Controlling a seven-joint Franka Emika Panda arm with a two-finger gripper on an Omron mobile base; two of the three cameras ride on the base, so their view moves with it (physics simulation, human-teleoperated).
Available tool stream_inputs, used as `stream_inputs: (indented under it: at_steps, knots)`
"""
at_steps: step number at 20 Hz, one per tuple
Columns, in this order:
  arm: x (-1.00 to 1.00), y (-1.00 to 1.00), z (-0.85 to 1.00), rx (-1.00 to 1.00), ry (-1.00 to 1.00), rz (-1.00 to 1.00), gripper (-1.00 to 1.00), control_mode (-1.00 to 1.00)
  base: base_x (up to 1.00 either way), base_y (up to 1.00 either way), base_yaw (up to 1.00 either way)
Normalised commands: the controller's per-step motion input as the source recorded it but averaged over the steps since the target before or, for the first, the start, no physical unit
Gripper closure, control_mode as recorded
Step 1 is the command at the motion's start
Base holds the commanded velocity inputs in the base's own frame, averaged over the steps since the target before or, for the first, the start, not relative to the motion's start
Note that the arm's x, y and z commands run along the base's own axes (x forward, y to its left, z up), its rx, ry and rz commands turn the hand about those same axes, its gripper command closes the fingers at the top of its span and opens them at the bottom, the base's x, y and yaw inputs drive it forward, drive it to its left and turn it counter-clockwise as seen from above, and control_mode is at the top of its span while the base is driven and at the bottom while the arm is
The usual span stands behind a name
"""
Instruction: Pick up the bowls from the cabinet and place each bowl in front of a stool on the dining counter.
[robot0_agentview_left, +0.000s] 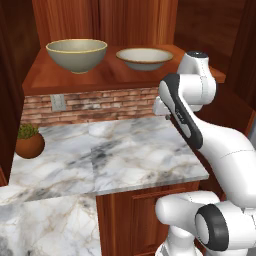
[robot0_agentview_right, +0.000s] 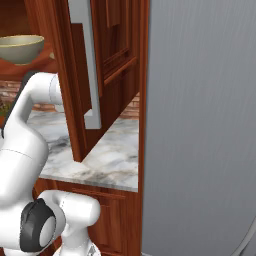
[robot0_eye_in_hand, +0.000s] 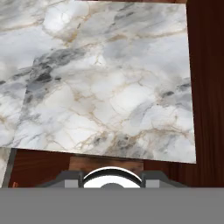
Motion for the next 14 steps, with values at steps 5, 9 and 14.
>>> stream_inputs:
  at_steps: [5, 9, 14]
  knots:
    - [-0.01, 0.01, 0.03, 0.0, -0.01, 0.0, -1.0, -1.0, 0.0, 0.0, 0.0]
    - [-0.25, 0.11, 0.3, -0.09, -0.16, 0.0, -1.0, -1.0, 0.0, 0.0, 0.0]
    - [-0.25, 0.0, 0.39, -0.22, -0.19, 0.01, -1.0, -1.0, 0.0, 0.0, 0.0]
